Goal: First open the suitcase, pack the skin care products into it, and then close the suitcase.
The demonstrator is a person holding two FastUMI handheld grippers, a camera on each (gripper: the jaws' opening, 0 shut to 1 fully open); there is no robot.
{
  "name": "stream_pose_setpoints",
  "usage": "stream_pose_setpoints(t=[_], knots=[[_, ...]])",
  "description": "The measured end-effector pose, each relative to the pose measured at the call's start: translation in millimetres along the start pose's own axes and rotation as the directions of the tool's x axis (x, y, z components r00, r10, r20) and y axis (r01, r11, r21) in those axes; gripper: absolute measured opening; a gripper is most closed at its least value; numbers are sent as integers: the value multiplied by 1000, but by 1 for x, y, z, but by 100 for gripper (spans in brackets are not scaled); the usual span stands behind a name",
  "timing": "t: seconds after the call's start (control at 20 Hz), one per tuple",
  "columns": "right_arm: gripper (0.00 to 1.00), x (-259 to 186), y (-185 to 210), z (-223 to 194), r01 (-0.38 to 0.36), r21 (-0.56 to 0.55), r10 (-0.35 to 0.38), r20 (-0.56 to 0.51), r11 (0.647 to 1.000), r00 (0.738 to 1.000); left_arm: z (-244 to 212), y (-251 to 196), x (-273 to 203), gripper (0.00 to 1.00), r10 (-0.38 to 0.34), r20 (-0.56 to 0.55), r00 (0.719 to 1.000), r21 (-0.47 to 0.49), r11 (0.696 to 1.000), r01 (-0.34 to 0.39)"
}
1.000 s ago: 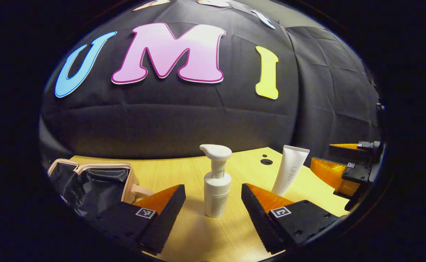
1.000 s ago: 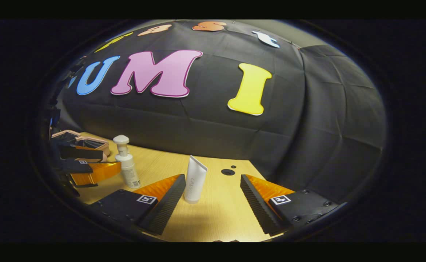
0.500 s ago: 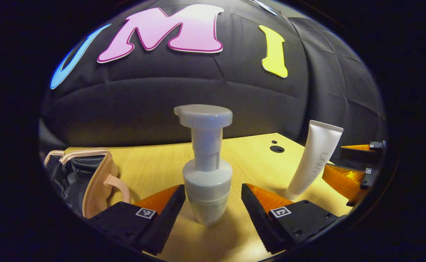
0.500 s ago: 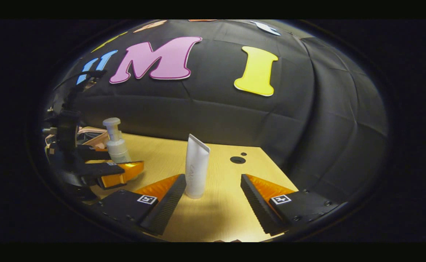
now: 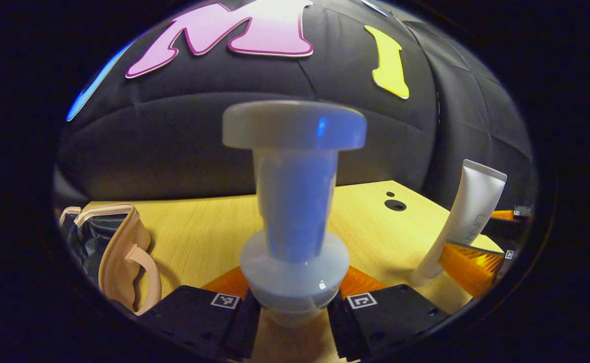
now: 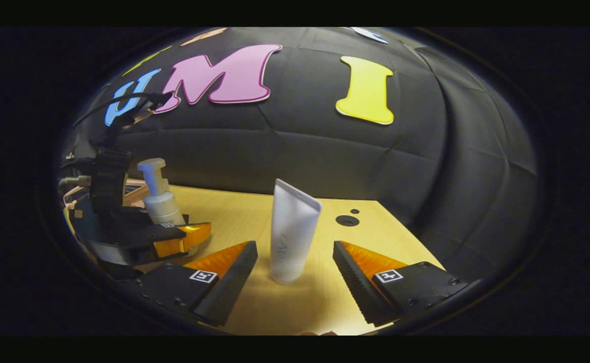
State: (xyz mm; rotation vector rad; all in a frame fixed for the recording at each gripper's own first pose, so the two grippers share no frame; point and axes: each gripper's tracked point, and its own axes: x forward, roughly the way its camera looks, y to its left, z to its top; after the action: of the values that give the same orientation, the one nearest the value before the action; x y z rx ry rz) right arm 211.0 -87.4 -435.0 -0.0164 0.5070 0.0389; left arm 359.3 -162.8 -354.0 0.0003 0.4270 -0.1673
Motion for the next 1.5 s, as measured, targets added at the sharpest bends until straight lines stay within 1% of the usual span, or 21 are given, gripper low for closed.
stream_pose_setpoints(t=[0.05,0.2,0.3,0.35,0.45,0.55,0.6,0.65,0.7,0.75,0.8,0.85,0.95,1.05,1.2,1.25,1.3,1.35,1.4,1.45,1.5], knots=[[97,3,4,-1,-5,-6,5,2,1000,1000,-1,2,-2,61,-1,-4,1000,-4,1000,1],[97,18,11,-7,-6,-5,6,1,1000,1000,-5,17,-13,60,34,-14,999,-30,999,-34],[97,29,8,-9,12,-8,-12,1,1000,1000,-9,27,-26,60,69,-42,997,-18,997,-70],[97,34,6,-11,23,-11,-23,-3,1000,1000,-4,31,-33,60,77,-28,997,-18,997,-77],[97,39,0,-17,48,-12,-48,-20,999,999,6,29,-48,60,63,-5,998,-38,997,-63],[94,44,-9,-20,82,-17,-83,-39,996,996,11,28,-59,60,50,3,999,-57,997,-50],[79,45,-7,-22,79,-4,-79,-48,997,996,12,27,-63,62,44,1,999,-65,997,-44],[70,46,-3,-23,62,-8,-63,-59,998,996,12,27,-68,60,40,0,999,-71,997,-40],[55,43,-2,-21,64,-18,-65,-64,998,996,12,27,-71,60,36,1,999,-73,997,-36],[51,47,3,-24,46,-8,-46,-65,999,997,11,27,-73,58,35,1,999,-73,997,-35],[46,46,3,-22,45,-16,-46,-64,999,997,11,29,-75,60,35,-1,999,-65,997,-35],[38,47,5,-22,39,-23,-40,-61,999,997,8,30,-77,60,37,-3,999,-57,998,-37],[37,45,6,-21,32,-34,-34,-57,999,998,8,33,-82,60,35,-3,999,-45,998,-35],[36,42,11,-20,21,-39,-23,-63,999,998,14,35,-88,60,22,11,1000,-54,998,-22],[36,26,28,1,-9,-40,8,-41,999,999,34,46,-105,60,29,27,999,2,1000,-29],[36,20,37,11,-24,-51,23,-28,998,999,45,50,-114,60,25,43,999,5,1000,-25],[41,15,47,21,-44,-61,43,-16,997,999,55,53,-123,60,14,54,998,-7,1000,-14],[36,9,59,27,-63,-67,62,-17,996,998,61,59,-131,60,8,55,998,-25,1000,-7],[40,7,73,32,-83,-67,82,-22,994,996,66,68,-137,60,10,49,999,-45,999,-8],[40,5,87,38,-100,-62,99,-22,993,995,71,79,-144,60,18,48,999,-61,998,-15],[36,1,100,48,-116,-60,116,-10,991,993,75,93,-150,60,30,50,998,-67,997,-27]])
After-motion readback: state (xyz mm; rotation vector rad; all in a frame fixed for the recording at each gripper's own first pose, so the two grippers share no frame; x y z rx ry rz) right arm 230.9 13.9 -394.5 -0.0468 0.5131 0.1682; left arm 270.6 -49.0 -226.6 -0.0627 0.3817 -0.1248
